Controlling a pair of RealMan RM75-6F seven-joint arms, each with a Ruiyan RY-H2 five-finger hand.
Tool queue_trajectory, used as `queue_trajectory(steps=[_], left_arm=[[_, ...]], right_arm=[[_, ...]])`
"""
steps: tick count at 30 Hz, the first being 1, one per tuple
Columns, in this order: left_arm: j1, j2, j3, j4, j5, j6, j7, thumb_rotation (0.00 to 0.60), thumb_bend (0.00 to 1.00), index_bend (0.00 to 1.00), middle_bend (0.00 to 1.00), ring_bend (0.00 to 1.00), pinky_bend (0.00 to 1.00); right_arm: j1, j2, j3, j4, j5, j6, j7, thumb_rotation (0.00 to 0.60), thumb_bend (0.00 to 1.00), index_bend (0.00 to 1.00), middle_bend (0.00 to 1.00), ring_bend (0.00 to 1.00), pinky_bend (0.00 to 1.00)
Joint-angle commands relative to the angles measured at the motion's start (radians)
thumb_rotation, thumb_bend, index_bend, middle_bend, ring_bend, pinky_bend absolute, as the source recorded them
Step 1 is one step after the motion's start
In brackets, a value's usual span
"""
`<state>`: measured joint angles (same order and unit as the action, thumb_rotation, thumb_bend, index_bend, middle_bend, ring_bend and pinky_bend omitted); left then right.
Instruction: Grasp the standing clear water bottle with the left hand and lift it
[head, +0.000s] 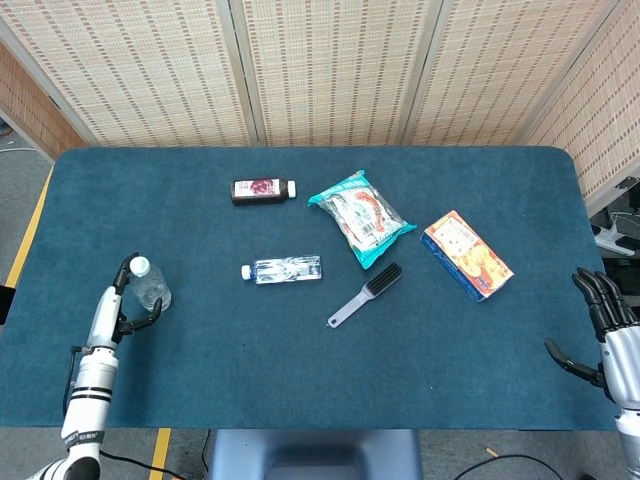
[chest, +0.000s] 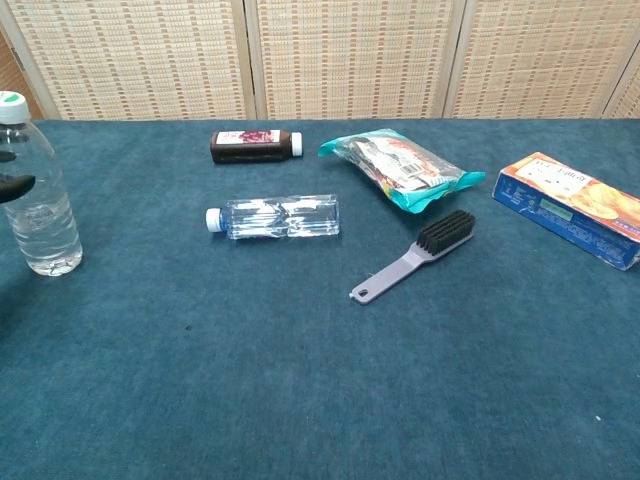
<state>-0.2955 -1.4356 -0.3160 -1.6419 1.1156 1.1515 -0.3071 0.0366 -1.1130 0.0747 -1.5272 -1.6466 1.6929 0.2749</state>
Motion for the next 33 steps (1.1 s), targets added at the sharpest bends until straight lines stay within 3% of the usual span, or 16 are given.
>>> queue_trajectory(steps=[1,8,23,33], left_arm=[[-0.007,-0.034,0.008,0.043,0.019,0.024,-0.004,0.6,0.39,0.0,0.0,0.0,0.1],[-0.022,-0.11,0.023,0.157,0.068,0.059,-0.035,0.6,0.39,0.0,0.0,0.0,0.1],[-0.045,-0.091,-0.002,0.152,-0.013,-0.053,-0.138,0.6,0.39,0.0,0.0,0.0,0.07],[-0.032,-0.13,0.003,0.192,-0.009,-0.022,-0.171,0.6,0.4,0.0,0.0,0.0,0.05]], right_arm=[[-0.001,0.001,-0.001,-0.001,0.0,-0.001,0.0,0.6,0.16,0.0,0.03,0.0,0.21],[0.0,0.007,-0.001,-0.006,0.005,-0.007,0.006,0.6,0.16,0.0,0.03,0.0,0.21],[0.001,0.008,-0.001,-0.01,0.01,-0.015,0.004,0.6,0.16,0.0,0.03,0.0,0.21],[0.003,0.009,0.0,-0.013,0.016,-0.022,0.002,0.6,0.16,0.0,0.03,0.0,0.21]])
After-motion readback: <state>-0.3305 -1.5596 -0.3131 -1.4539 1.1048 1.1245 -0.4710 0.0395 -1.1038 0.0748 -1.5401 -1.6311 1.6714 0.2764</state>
